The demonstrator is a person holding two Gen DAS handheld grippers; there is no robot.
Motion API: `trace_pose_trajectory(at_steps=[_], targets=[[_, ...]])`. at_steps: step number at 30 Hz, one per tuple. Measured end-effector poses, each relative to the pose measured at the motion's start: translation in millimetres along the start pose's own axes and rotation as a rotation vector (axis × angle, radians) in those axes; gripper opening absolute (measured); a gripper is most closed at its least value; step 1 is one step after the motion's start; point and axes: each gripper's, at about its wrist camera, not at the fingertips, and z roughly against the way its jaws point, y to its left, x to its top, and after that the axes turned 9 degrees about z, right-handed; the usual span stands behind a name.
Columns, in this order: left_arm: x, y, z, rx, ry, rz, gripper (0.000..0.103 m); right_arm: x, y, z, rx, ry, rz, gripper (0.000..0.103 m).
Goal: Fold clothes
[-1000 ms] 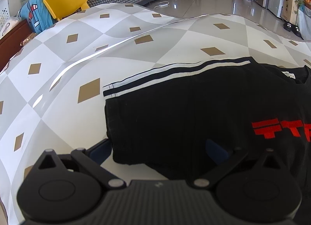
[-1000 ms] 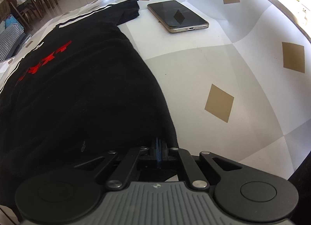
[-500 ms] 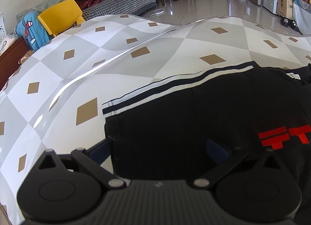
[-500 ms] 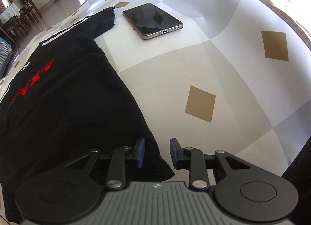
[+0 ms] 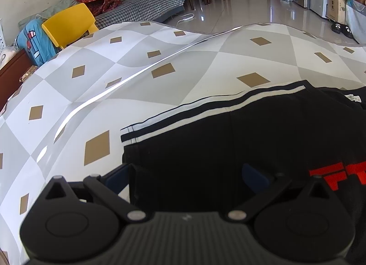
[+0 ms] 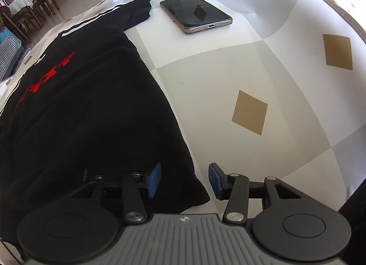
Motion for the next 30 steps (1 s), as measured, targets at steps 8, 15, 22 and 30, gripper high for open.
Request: trace_pose_trajectory(at_steps=[8, 15, 22, 30], targets=[[7, -4, -7, 0.002, -0.011, -0.012, 0.103, -1, 0, 2, -0.03, 0.0, 0.003, 0.047], [13, -6, -12, -0.001, -0.011, -0.023, 0.103, -5, -2, 4, 0.032, -0.003, -0.022, 0.048], [14, -6, 0, 0.005, -0.027, -0.044, 0.103, -7, -3, 5, 0.088, 0.007, -0.041, 0.049], [12, -14, 41, -0.112, -0.034, -0.072, 0.103, -9, -9, 3, 0.112, 0.019, -0.107, 0.05]])
